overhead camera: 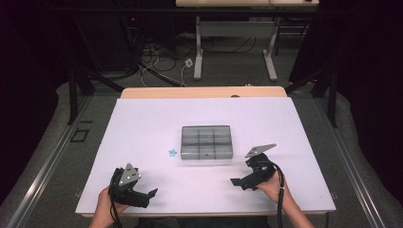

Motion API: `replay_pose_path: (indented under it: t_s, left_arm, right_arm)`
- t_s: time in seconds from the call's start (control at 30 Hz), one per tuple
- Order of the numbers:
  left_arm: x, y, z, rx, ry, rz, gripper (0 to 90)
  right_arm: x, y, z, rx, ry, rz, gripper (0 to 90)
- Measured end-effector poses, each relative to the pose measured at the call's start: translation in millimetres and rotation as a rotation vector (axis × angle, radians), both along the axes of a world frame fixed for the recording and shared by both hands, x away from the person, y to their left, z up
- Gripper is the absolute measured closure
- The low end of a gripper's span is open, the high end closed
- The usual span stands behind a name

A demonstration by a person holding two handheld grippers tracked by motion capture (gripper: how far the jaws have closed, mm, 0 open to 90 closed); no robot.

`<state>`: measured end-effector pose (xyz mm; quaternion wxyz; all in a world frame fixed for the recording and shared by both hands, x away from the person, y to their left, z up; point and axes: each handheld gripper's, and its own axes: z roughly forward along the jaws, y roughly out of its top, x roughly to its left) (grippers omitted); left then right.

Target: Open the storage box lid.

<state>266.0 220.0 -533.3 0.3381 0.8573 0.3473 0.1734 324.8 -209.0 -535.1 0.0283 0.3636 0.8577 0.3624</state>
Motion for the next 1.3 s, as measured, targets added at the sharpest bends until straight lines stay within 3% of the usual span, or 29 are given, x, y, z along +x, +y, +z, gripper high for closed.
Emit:
replay_pose_path:
  t_s: [0.1, 0.27, 0.43, 0.57, 0.77, 0.83, 1.03, 1.13, 1.23, 1.3]
  left_arm:
    - [0.8, 0.3, 0.1, -0.001, -0.001, -0.004, 0.0]
    - [0.7, -0.9, 0.6, 0.008, 0.013, -0.004, 0.0]
    - [1.6, 0.2, 0.3, 0.003, 0.008, -0.006, 0.0]
    - [1.6, -0.4, -1.2, -0.007, 0.000, 0.002, 0.0]
    - [3.1, -0.4, -0.5, -0.005, 0.005, 0.001, 0.0]
    - [4.3, -1.7, -1.9, -0.012, -0.001, 0.000, 0.0]
    - [4.2, -1.6, -0.9, 0.009, 0.017, -0.010, 0.0]
    - [4.0, -1.6, -1.0, 0.009, 0.014, -0.007, 0.0]
    - [3.7, -2.3, -0.8, 0.009, 0.011, -0.011, 0.0]
    - [3.5, -3.3, -0.6, 0.012, 0.009, -0.010, 0.0]
  right_arm:
    - [-0.8, 3.8, 2.1, 0.025, -0.027, -0.005, 0.0]
    - [-1.6, 11.9, 0.7, 0.037, 0.001, 0.021, 0.0]
    - [-2.0, 22.1, -0.4, 0.062, -0.029, 0.016, 0.0]
    - [-2.7, 29.4, 0.3, 0.063, -0.022, 0.032, 0.0]
    - [-2.8, 40.2, -0.9, 0.098, -0.067, 0.029, 0.6]
    - [-2.0, 42.8, -0.3, 0.087, -0.052, 0.037, 4.7]
    - [0.8, 52.2, 0.1, 0.089, -0.119, 0.022, 23.9]
    - [1.5, 54.3, 0.6, 0.099, -0.130, 0.013, 33.9]
    - [3.3, 59.1, 0.1, 0.040, -0.169, 0.027, 42.1]
    - [5.1, 61.1, -0.1, 0.047, -0.155, 0.034, 45.7]
